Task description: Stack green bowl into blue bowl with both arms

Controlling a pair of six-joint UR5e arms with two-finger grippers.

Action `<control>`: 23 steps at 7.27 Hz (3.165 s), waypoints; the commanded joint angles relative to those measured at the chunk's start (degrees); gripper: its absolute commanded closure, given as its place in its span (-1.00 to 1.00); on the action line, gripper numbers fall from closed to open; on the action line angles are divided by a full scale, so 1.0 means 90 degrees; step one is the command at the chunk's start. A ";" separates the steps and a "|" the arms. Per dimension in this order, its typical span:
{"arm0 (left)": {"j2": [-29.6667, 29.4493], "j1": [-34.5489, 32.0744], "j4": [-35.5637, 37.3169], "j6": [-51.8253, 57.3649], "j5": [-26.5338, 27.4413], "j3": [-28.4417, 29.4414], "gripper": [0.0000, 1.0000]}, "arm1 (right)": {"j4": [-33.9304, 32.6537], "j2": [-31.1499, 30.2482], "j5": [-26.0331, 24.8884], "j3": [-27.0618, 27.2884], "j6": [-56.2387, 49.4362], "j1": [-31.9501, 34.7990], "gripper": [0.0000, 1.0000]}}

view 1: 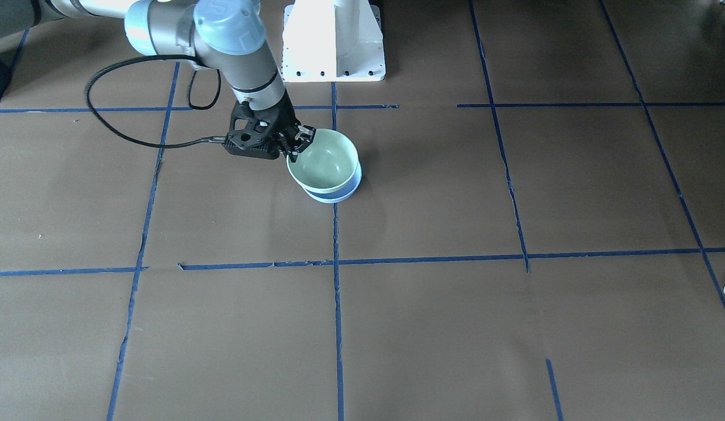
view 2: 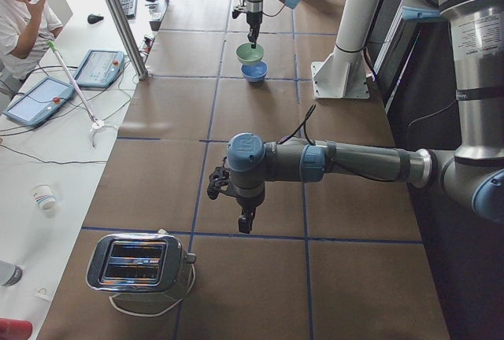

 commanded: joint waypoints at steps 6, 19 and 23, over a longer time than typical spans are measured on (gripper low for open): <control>-0.0045 0.0003 -0.0004 -0.0212 -0.0007 -0.0012 -1.00 | 0.0009 0.0060 -0.0294 -0.0445 0.0187 -0.0357 0.00; -0.0045 0.0003 -0.0131 -0.0163 0.0052 0.0360 -1.00 | -0.0908 -0.4368 0.2460 -0.0074 -1.0580 0.5751 -1.00; 0.0023 0.0013 -0.0131 -0.0153 0.0062 0.0281 -1.00 | -0.0908 -0.5427 0.2382 -0.0064 -1.0614 0.6214 -1.00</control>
